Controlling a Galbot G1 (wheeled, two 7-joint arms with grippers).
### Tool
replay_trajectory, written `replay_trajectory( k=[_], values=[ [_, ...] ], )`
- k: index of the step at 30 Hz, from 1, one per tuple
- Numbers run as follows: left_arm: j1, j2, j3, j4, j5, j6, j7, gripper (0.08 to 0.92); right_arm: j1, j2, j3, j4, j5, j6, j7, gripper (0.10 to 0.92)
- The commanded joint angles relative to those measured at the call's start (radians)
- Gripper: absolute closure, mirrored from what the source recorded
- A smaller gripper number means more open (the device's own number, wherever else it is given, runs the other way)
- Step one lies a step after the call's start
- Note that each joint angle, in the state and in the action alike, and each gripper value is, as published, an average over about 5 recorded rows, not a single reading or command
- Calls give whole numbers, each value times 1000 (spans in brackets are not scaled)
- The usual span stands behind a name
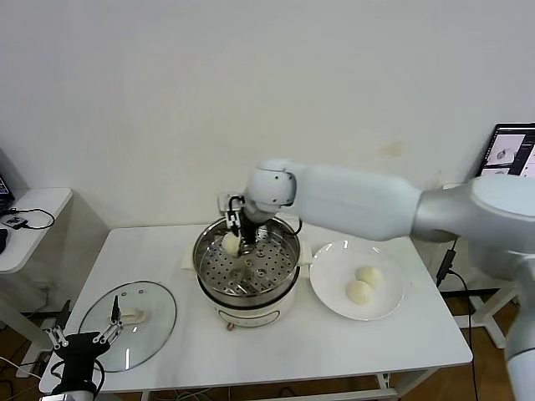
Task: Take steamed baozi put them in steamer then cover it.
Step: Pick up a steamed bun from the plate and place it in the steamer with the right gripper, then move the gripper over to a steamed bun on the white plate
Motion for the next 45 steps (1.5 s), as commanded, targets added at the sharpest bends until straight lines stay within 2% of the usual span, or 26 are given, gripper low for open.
replay_trajectory(
  k=[1, 18, 24, 29, 36, 45],
  values=[
    [-3, -1, 1, 6, 1, -1, 0, 177, -84, 107, 9, -124, -35, -2, 16, 406],
    [2, 0, 0, 2, -3, -4, 1, 177, -124, 164, 35, -207, -64, 10, 28, 397],
    [5, -2, -2, 0, -3, -5, 0, 177, -89, 130, 30, -161, -63, -8, -11, 269],
    [7, -2, -1, 4, -4, -8, 0, 177, 41, 28, 14, -62, -71, 23, -123, 206],
    [9, 2, 0, 4, -5, -9, 0, 177, 233, -186, -44, 120, -144, 110, -262, 202],
    [16, -1, 10, -6, 2, -8, 0, 177, 306, -538, -84, 357, -228, 189, -321, 203]
  ],
)
